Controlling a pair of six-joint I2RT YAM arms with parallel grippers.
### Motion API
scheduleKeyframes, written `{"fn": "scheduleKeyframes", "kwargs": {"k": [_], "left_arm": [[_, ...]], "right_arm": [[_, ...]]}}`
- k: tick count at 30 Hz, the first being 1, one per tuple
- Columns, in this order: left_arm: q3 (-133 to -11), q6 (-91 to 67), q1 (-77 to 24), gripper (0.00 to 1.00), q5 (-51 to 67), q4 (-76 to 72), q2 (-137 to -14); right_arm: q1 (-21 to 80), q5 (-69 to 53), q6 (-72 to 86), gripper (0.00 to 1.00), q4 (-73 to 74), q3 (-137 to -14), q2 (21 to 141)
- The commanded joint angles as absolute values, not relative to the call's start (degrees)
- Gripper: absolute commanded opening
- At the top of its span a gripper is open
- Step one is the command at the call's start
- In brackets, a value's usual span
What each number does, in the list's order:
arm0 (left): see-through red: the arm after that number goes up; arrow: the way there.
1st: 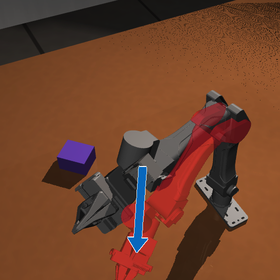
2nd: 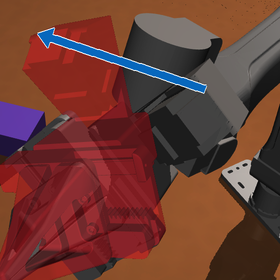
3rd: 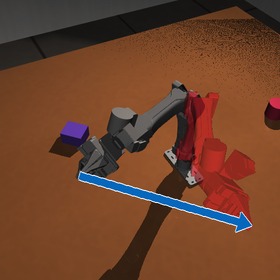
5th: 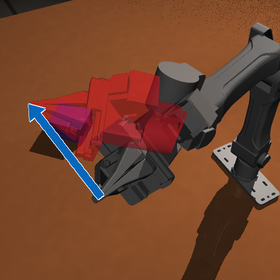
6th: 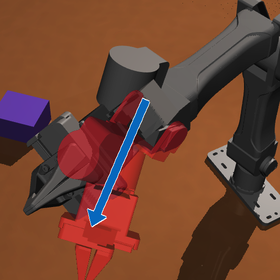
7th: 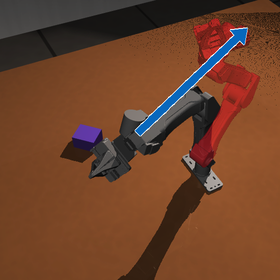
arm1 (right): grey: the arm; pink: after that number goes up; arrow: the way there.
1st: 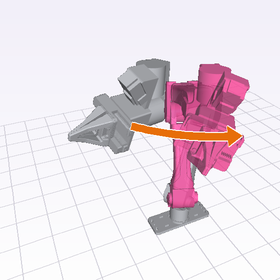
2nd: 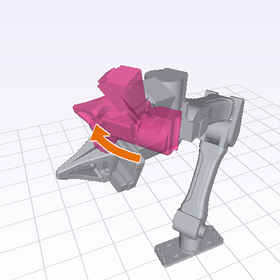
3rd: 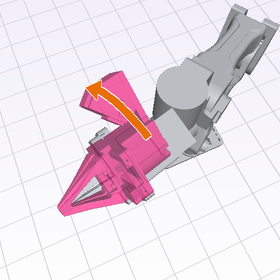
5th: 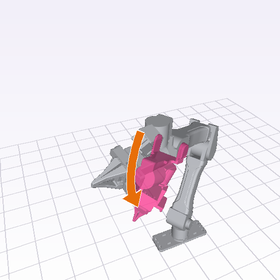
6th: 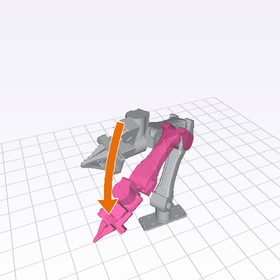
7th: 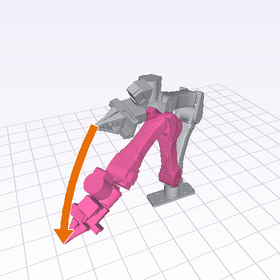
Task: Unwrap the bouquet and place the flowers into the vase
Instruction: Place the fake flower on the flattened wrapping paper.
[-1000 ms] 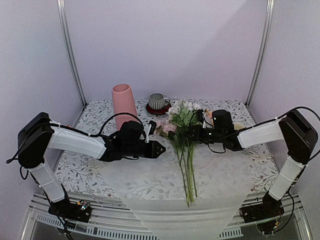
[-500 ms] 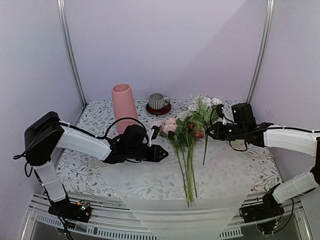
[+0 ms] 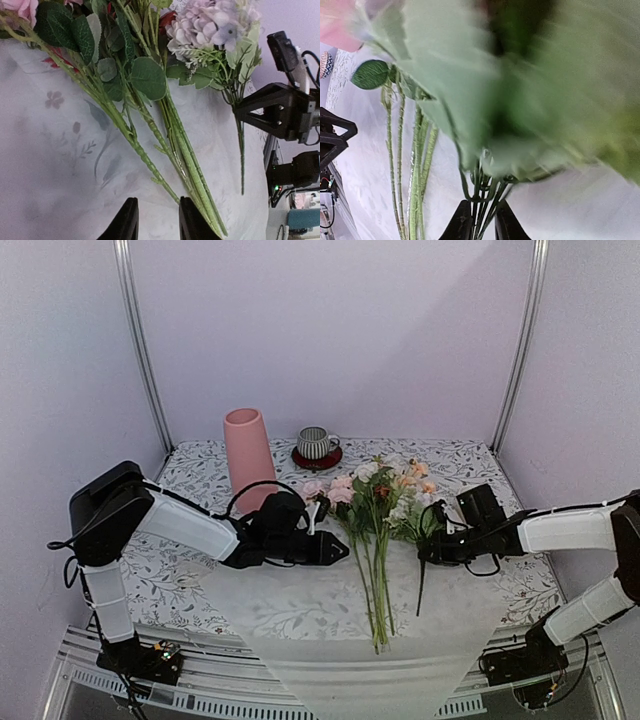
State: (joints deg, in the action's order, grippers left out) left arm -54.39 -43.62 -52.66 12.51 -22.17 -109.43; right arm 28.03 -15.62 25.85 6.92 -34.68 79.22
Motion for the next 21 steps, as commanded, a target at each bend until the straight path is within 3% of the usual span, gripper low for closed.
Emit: {"fn": "scheduleKeyframes", "kwargs": {"k": [1, 8, 15, 20, 21], "left_arm": [[-55.55, -44.30, -53.43, 0.30, 13.17, -23.80, -110.14], [-55.29, -43.89, -53.44, 0.30, 12.52, -23.35, -109.86], [-55.20, -43.64, -53.44, 0.30, 12.14, -23.26, -109.69], [-55.50, -43.50, -53.48, 0.30, 12.05, -23.17, -109.76], [-55.58, -43.57, -53.44, 0.30, 12.15, -23.20, -109.89]], "right_arm": [[27.61, -19.43, 26.43, 0.18, -0.17, -33.26, 83.27], [27.52, -19.23, 26.63, 0.43, -1.66, -32.22, 85.21], [27.42, -14.44, 25.83, 0.65, 3.63, -32.61, 78.83], [27.44, -7.33, 24.75, 0.98, 9.75, -33.09, 70.56], [27.42, -6.23, 24.54, 0.99, 10.57, -33.05, 68.84]]}}
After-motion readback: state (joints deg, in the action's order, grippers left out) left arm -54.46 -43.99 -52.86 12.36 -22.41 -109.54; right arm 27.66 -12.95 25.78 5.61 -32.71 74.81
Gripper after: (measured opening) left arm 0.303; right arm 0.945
